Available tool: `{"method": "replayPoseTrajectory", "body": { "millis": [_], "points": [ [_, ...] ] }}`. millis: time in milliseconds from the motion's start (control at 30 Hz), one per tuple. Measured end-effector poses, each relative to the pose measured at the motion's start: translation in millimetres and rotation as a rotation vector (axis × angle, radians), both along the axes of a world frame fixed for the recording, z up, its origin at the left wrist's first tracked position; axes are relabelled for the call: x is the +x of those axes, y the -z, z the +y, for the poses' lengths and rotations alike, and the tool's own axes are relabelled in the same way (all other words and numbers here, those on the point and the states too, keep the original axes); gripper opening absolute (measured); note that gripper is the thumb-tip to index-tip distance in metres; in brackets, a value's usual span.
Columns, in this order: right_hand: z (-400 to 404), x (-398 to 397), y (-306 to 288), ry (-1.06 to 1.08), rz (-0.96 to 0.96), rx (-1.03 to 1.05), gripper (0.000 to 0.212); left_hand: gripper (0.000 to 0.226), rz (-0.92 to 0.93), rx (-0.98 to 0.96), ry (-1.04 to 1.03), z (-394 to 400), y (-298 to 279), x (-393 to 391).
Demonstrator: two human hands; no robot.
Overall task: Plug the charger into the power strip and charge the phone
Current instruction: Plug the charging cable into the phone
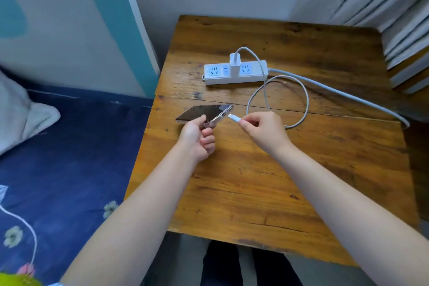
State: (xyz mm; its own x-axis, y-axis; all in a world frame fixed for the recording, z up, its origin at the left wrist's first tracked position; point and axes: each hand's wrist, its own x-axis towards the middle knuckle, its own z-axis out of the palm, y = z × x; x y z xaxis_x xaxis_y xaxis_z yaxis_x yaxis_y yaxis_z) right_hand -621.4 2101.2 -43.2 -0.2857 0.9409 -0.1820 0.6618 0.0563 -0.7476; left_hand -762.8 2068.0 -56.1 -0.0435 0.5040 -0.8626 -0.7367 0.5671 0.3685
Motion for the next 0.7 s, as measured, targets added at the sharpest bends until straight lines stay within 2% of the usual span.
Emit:
{"method": "replayPoseTrajectory", "body": {
  "millis": [400,567,700],
  "points": [
    [0,-15,-4,0.003,-0.12,-0.113,0.022,0.041,0.014,0.022,0.055,-11,10,0],
    [4,-18,-6,0.096,-0.129,-0.241,0.022,0.043,0.0,0.063,0.082,-15,20,3],
    [4,-22,-3,0.203,-0.062,-0.331,0.022,0.043,-0.017,0.092,0.088,-19,28,6]
  ]
}}
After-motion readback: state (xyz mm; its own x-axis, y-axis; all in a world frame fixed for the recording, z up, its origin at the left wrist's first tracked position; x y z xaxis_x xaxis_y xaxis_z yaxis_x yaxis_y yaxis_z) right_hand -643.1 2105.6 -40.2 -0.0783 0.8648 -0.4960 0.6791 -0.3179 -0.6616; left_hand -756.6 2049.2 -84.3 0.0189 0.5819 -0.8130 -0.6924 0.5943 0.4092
